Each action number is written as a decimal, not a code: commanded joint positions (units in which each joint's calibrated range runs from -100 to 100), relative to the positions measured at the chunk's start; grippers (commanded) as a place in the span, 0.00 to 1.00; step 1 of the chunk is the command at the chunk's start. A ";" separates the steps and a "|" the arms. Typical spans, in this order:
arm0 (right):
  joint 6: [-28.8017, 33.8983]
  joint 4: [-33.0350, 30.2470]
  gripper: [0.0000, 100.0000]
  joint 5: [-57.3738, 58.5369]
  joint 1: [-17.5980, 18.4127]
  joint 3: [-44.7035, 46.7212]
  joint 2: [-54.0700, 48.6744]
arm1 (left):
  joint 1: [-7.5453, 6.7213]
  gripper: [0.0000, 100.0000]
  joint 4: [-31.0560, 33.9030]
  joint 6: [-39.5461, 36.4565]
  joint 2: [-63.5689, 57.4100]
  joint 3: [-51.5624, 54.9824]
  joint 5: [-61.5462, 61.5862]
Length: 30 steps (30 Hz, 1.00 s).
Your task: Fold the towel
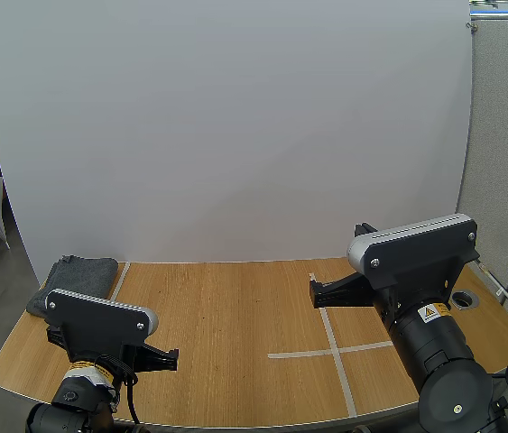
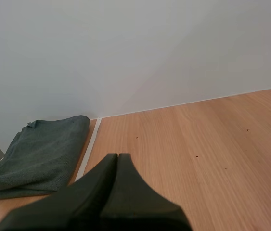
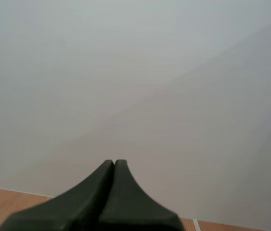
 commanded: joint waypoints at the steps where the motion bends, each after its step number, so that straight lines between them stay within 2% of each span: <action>1: -0.20 0.31 0.00 -0.59 -0.02 0.19 -0.37 | 0.05 0.00 0.45 -0.54 -0.19 0.06 -0.03; 6: 0.06 4.98 0.00 -0.40 -0.02 0.34 -0.37 | 0.05 0.00 0.45 -0.54 -0.19 0.06 -0.03; 22: 0.06 4.85 0.00 4.03 -0.02 10.61 -0.37 | 0.05 0.00 0.45 -0.54 -0.19 0.06 -0.03; 25: 1.86 -1.69 0.00 5.85 -0.02 10.61 -0.37 | 0.05 0.00 0.45 -0.54 -0.19 0.06 -0.03; 28: 7.19 -10.35 0.00 7.66 -0.02 10.61 -0.37 | 0.05 0.00 0.45 -0.54 -0.19 0.06 -0.03; 30: 12.96 -16.66 0.00 8.92 -0.02 10.61 -0.37 | 0.05 0.00 0.45 -0.54 -0.19 0.06 -0.03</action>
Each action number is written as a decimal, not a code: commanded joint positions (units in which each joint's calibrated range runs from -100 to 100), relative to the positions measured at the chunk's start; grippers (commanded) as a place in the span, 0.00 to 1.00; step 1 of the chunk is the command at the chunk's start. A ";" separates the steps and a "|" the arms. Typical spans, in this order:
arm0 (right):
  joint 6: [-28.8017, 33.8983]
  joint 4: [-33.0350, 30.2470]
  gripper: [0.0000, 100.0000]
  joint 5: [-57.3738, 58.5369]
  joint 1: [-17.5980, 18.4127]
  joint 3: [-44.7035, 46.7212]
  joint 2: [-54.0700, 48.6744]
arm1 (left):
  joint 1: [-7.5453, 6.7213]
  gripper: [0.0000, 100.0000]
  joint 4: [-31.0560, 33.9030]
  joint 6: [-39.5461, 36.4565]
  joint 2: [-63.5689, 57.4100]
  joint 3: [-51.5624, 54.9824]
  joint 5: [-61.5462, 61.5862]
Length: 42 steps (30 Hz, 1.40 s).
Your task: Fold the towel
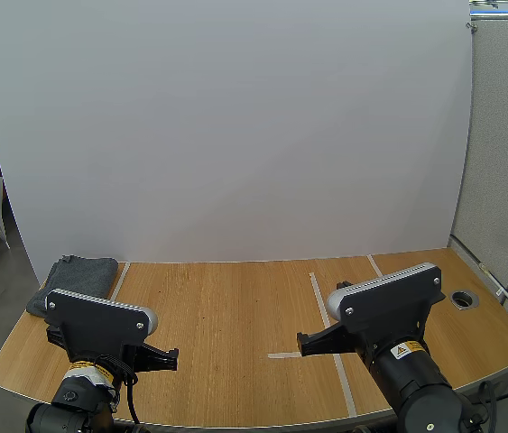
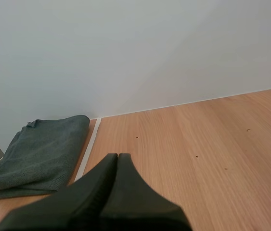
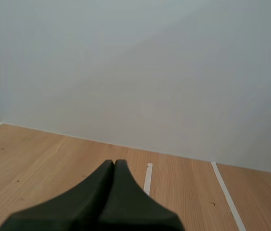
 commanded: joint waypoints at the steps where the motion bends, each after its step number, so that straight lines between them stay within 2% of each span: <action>1: 9.17 -10.85 0.00 3.19 -0.02 0.09 -0.37 | 0.05 0.00 0.45 -0.33 -0.19 0.06 -0.08; 6: 29.31 -28.94 0.00 9.40 -0.02 0.09 -0.37 | 0.05 0.00 0.45 -0.33 -0.19 0.06 -0.08; 9: 38.66 -38.13 0.00 10.09 -0.02 0.09 -0.37 | 0.05 0.00 0.45 -0.33 -0.19 0.06 -0.08; 12: 46.88 -44.85 0.00 14.86 -0.02 0.09 -0.37 | 0.05 0.00 0.45 -0.33 -0.19 0.06 -0.08; 14: 50.39 -47.17 0.00 19.06 -0.02 0.09 -0.37 | 0.05 0.00 0.45 -0.33 -0.19 0.06 -0.08; 29: 50.86 -47.57 0.00 20.24 -0.02 0.09 -0.37 | 0.05 0.00 0.45 -0.33 -0.19 0.06 -0.08; 34: 50.86 -47.36 0.00 20.66 -1.41 0.09 -0.37 | 0.05 0.00 0.45 -0.33 -0.19 0.06 -0.08; 42: 50.86 -47.36 0.00 20.66 -1.50 0.09 -0.37 | 0.05 0.00 0.45 -0.33 -0.19 0.06 -0.08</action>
